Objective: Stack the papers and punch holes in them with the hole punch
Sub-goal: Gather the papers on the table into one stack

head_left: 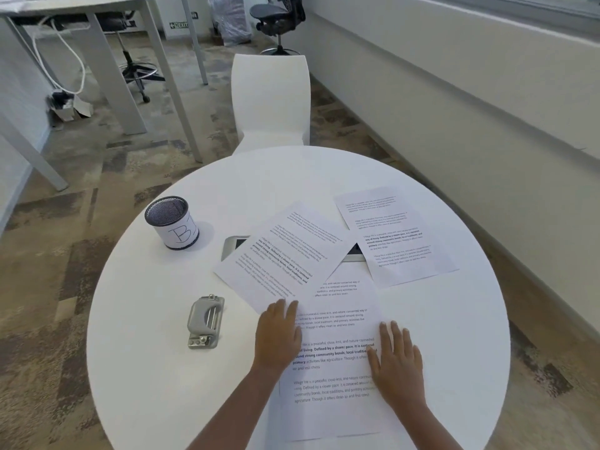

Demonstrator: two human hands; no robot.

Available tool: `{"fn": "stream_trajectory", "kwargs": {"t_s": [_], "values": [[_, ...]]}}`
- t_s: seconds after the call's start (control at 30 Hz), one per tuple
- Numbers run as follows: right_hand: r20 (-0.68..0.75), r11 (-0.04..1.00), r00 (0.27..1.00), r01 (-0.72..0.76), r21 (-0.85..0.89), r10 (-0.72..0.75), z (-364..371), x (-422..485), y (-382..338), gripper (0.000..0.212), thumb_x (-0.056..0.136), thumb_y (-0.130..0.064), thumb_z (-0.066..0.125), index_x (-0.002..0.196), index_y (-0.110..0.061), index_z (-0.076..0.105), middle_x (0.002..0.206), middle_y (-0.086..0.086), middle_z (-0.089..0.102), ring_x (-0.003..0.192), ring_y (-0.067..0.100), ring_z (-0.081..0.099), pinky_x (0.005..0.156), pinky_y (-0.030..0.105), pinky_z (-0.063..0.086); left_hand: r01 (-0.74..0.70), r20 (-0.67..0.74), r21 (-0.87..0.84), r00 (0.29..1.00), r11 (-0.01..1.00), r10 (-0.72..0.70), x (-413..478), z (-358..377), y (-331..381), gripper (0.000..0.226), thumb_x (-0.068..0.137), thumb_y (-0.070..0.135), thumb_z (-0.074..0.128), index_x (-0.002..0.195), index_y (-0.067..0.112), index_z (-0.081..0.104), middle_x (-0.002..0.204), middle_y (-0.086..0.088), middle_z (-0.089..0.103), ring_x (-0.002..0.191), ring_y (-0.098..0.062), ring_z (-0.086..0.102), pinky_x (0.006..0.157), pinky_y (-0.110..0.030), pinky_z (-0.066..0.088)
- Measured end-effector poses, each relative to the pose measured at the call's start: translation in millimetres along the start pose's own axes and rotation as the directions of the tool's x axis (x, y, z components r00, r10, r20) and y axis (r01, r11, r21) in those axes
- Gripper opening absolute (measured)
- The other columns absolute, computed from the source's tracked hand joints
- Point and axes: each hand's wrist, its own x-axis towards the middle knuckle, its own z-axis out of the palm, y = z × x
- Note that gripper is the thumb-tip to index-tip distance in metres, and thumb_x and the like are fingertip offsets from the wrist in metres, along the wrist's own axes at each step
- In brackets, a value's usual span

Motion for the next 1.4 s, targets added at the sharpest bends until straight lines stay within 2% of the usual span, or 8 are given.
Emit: {"fn": "stream_trajectory", "kwargs": {"t_s": [0.1, 0.3, 0.53, 0.77, 0.93, 1.1, 1.23, 1.4], "values": [[0.016, 1.0, 1.0, 0.013, -0.011, -0.013, -3, -1, 5, 0.077, 0.09, -0.057, 0.003, 0.117, -0.007, 0.055, 0.116, 0.017, 0.065, 0.102, 0.038, 0.063, 0.072, 0.049, 0.054, 0.14, 0.066, 0.018, 0.988, 0.99, -0.14, 0, 8, -1, 0.068, 0.054, 0.035, 0.081, 0.111, 0.003, 0.065, 0.105, -0.023, 0.067, 0.091, -0.034, 0.068, 0.073, -0.039, 0.057], [0.035, 0.999, 0.999, 0.035, -0.016, -0.035, -9, -2, 6, 0.082, 0.087, -0.063, 0.006, 0.113, -0.008, 0.06, 0.113, 0.015, 0.066, 0.099, 0.036, 0.065, 0.068, 0.045, 0.055, 0.234, 0.028, -0.076, 0.972, 0.969, -0.232, 10, -7, 6, 0.063, 0.086, 0.03, 0.054, 0.14, 0.004, 0.033, 0.12, -0.014, 0.054, 0.105, -0.027, 0.054, 0.09, -0.033, 0.044], [0.039, 0.998, 0.998, 0.06, -0.028, -0.058, -8, -4, 5, 0.085, 0.088, -0.062, 0.004, 0.109, -0.005, 0.063, 0.11, 0.016, 0.067, 0.096, 0.038, 0.066, 0.065, 0.045, 0.056, 0.119, -0.058, 0.017, 0.991, 0.993, -0.117, 10, -4, 3, 0.06, 0.028, 0.016, 0.089, 0.084, 0.007, 0.07, 0.061, -0.005, 0.061, 0.047, -0.015, 0.057, 0.035, -0.019, 0.043], [0.015, 0.998, 0.998, 0.057, 0.0, -0.057, -3, -2, 8, 0.072, 0.091, -0.055, 0.002, 0.116, -0.005, 0.046, 0.112, 0.018, 0.066, 0.098, 0.038, 0.064, 0.068, 0.046, 0.056, -0.017, -0.057, 0.006, 0.998, 1.0, 0.017, -11, -2, 32, 0.076, 0.014, 0.0, 0.088, 0.087, 0.011, 0.07, 0.057, -0.001, 0.06, 0.043, -0.01, 0.055, 0.036, -0.015, 0.042], [0.0, 0.998, 0.999, 0.054, 0.045, -0.054, -2, -1, 7, 0.072, 0.091, -0.054, 0.002, 0.117, -0.003, 0.046, 0.113, 0.019, 0.066, 0.099, 0.039, 0.064, 0.069, 0.047, 0.055, -0.082, -0.017, -0.058, 0.997, 0.995, 0.081, -27, 3, 68, 0.094, 0.016, 0.005, 0.085, 0.102, 0.014, 0.048, 0.061, 0.001, 0.061, 0.047, -0.007, 0.054, 0.039, -0.013, 0.042], [0.037, 0.998, 0.997, 0.068, 0.017, -0.069, 1, 0, 11, 0.078, 0.091, -0.055, 0.002, 0.113, -0.002, 0.054, 0.112, 0.019, 0.066, 0.098, 0.038, 0.065, 0.068, 0.046, 0.055, -0.179, 0.06, -0.125, 0.98, 0.976, 0.188, -46, 1, 103, 0.059, 0.051, 0.04, 0.071, 0.102, 0.024, 0.046, 0.057, 0.012, 0.06, 0.044, 0.0, 0.053, 0.038, -0.01, 0.039], [-0.004, 0.993, 0.996, 0.093, 0.069, -0.093, -13, 0, 8, 0.081, 0.084, -0.058, 0.001, 0.135, -0.006, 0.038, 0.142, 0.015, 0.041, 0.13, 0.032, 0.04, 0.098, 0.045, 0.041, -0.152, 0.054, -0.114, 0.986, 0.982, 0.159, -41, -1, 89, 0.037, 0.069, 0.043, 0.04, 0.099, 0.024, 0.05, 0.075, 0.01, 0.066, 0.065, -0.006, 0.064, 0.054, -0.013, 0.05], [-0.018, 0.955, 0.958, 0.287, 0.07, -0.286, -12, -8, 9, 0.063, 0.089, -0.058, 0.013, 0.134, -0.023, 0.039, 0.136, 0.014, 0.048, 0.127, 0.029, 0.039, 0.081, 0.043, 0.053, 0.06, 0.073, 0.088, 0.995, 0.994, -0.066, -23, -5, 43, 0.068, 0.044, 0.046, 0.083, 0.103, 0.015, 0.071, 0.109, -0.019, 0.069, 0.102, -0.034, 0.066, 0.078, -0.048, 0.053]]}}
